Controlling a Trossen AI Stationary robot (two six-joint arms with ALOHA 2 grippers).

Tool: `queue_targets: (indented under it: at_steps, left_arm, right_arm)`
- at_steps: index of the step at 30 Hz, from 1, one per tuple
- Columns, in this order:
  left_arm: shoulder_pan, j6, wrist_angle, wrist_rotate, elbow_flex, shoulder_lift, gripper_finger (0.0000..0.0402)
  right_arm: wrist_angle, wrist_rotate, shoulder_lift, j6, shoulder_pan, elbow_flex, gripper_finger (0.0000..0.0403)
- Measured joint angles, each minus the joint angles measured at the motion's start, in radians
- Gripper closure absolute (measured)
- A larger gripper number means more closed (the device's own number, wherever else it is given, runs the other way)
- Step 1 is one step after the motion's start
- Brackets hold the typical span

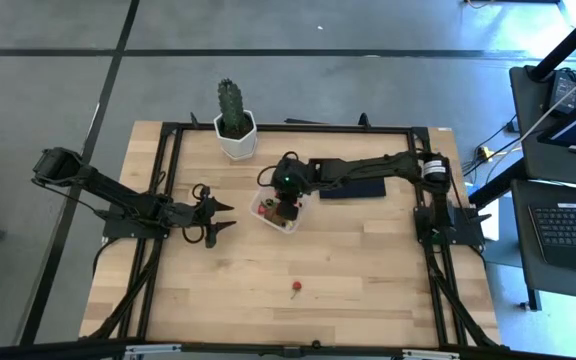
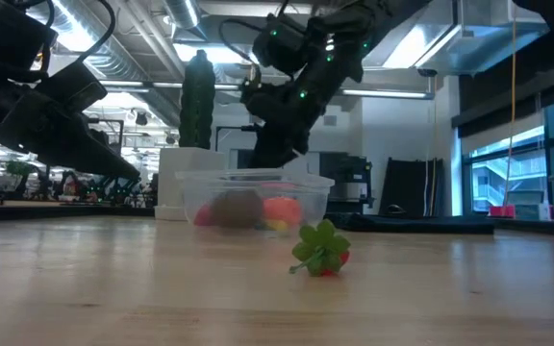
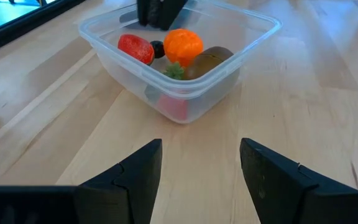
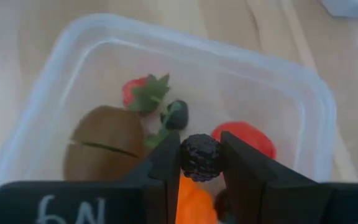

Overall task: Pick and placing Produce into tupperware
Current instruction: Put the blackberry into the transparent container, then put the red strawberry into the transparent container

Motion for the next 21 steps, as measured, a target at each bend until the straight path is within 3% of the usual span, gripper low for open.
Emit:
queue_targets:
  at_steps: [8, 21]
  left_arm:
    - [0.000, 0.000, -0.002, 0.000, 0.000, 0.000, 0.0193]
    - [0.000, 0.000, -0.003, 0.000, 0.000, 0.000, 0.0193]
  right_arm:
    - [0.002, 0.001, 0.003, -0.007, -0.002, 0.001, 0.0296]
    - [-0.001, -0.001, 0.003, -0.012, -0.001, 0.001, 0.0235]
